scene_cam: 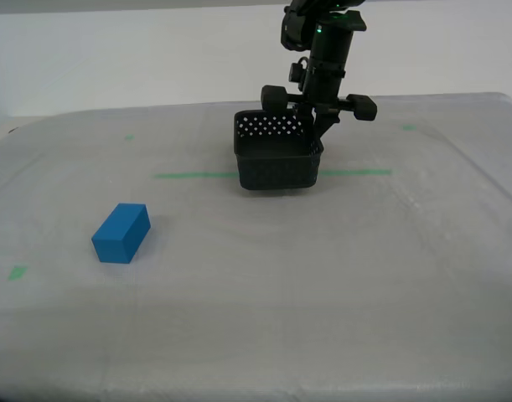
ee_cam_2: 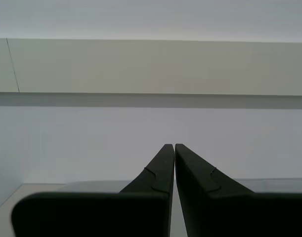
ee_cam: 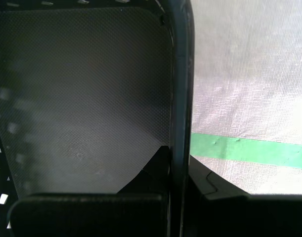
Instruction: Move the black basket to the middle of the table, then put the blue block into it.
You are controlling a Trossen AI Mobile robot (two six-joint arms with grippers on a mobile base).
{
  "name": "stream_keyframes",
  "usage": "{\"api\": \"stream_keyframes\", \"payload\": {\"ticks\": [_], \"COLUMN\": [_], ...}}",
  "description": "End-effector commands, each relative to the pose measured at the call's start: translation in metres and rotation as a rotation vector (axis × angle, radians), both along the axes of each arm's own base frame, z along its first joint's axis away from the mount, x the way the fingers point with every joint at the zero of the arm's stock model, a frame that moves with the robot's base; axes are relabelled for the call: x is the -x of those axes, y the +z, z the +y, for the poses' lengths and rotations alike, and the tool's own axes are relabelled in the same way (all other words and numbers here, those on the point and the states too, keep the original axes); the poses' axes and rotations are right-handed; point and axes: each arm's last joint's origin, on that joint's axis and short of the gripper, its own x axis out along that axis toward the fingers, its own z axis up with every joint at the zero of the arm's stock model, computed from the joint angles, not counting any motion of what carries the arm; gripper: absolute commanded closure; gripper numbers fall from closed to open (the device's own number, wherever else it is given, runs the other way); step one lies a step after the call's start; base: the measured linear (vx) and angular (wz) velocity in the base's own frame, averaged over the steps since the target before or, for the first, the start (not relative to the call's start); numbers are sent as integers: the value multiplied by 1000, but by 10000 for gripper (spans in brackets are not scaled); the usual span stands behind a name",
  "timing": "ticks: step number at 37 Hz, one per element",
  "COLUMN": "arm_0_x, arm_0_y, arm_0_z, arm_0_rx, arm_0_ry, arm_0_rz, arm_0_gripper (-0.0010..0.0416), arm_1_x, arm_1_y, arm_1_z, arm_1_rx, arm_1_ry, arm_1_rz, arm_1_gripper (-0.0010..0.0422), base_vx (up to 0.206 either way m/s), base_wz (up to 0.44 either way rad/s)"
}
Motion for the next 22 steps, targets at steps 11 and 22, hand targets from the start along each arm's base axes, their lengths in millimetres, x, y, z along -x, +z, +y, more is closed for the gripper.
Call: {"api": "stream_keyframes", "payload": {"ticks": [11,22], "arm_0_x": [0,0], "arm_0_y": [-10,-10], "arm_0_z": [0,-6], "arm_0_rx": [9,46], "arm_0_ry": [-52,-50], "arm_0_rz": [-13,-11], "arm_0_gripper": [406,406], "arm_1_x": [0,0], "arm_1_y": [0,0], "arm_1_z": [0,0], "arm_1_rx": [-2,-1], "arm_1_ry": [0,0], "arm_1_rz": [-3,-3], "arm_1_gripper": [412,412], "base_vx": [0,0], "base_wz": [0,0]}}
